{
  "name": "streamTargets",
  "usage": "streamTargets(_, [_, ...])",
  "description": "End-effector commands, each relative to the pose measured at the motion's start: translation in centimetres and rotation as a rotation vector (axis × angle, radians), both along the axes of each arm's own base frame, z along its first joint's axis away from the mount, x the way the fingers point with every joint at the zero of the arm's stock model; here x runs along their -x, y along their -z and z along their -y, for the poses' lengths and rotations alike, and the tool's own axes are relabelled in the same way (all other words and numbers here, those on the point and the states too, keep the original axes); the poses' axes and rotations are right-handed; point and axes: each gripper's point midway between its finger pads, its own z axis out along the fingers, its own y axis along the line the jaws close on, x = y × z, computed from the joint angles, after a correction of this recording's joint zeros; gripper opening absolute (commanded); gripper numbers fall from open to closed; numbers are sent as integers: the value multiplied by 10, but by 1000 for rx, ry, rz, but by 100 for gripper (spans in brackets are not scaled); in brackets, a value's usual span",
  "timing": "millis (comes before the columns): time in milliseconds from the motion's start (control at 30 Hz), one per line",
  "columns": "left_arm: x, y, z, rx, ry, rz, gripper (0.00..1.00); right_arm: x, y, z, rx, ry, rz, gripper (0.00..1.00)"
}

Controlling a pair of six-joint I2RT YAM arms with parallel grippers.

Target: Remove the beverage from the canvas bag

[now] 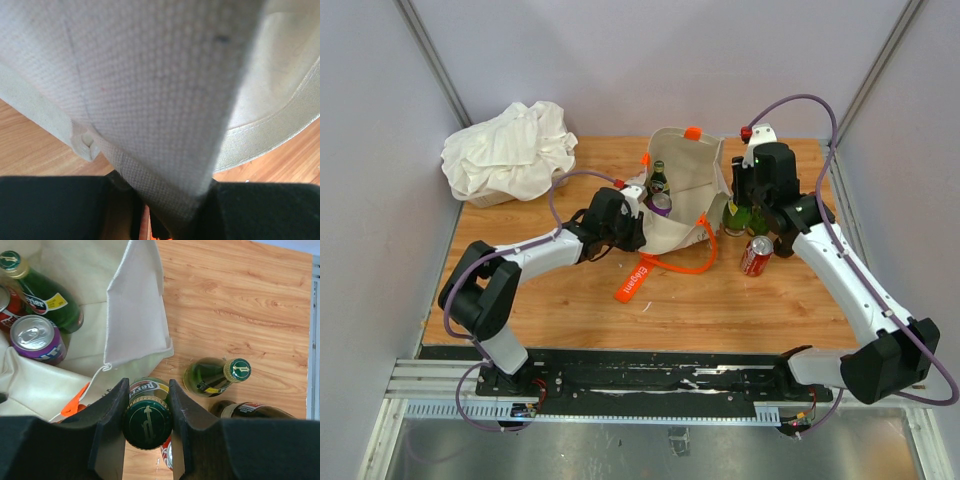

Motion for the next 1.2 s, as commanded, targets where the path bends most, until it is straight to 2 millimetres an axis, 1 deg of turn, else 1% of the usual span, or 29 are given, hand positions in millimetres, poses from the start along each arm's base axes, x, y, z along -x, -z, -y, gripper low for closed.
streamTargets(0, [21, 5, -11, -53, 13, -47, 11, -23, -34, 8, -72, 43, 149, 1])
streamTargets(167, [23, -5, -17, -66, -3, -35, 12, -27, -6, 7, -61, 43, 105, 1])
streamTargets(300, [24, -9, -20, -73, -10, -34, 12, -30, 14, 5, -62, 45, 95, 1])
streamTargets(467, [26, -6, -22, -83, -12, -43, 12, -33, 37, 7, -50, 57, 85, 1])
streamTargets(633, [26, -3, -21, -79, -14, -48, 12, -32, 60, 9, -52, 68, 87, 1])
streamTargets(733, [26, -2, -21, -79, -14, -51, 12, -26, 72, 11, -63, 66, 110, 1])
streamTargets(867, [25, 0, -21, -80, -15, -52, 12, -10, 83, 18, -77, 85, 134, 1])
streamTargets(900, [25, 0, -21, -81, -14, -52, 12, -7, 85, 21, -78, 93, 138, 2])
streamTargets(933, [26, 0, -21, -82, -13, -53, 12, -3, 86, 23, -76, 99, 140, 8])
streamTargets(967, [25, 0, -21, -83, -14, -53, 12, 1, 87, 26, -73, 105, 139, 19])
streamTargets(1033, [26, 2, -21, -86, -13, -57, 12, 6, 87, 29, -64, 112, 131, 51])
streamTargets(1067, [27, 3, -21, -86, -10, -58, 12, 8, 86, 31, -59, 115, 125, 61])
streamTargets(1133, [27, 4, -21, -88, -8, -61, 12, 10, 80, 32, -53, 116, 119, 70])
streamTargets(1167, [27, 5, -21, -89, -4, -64, 12, 10, 76, 32, -53, 112, 120, 84])
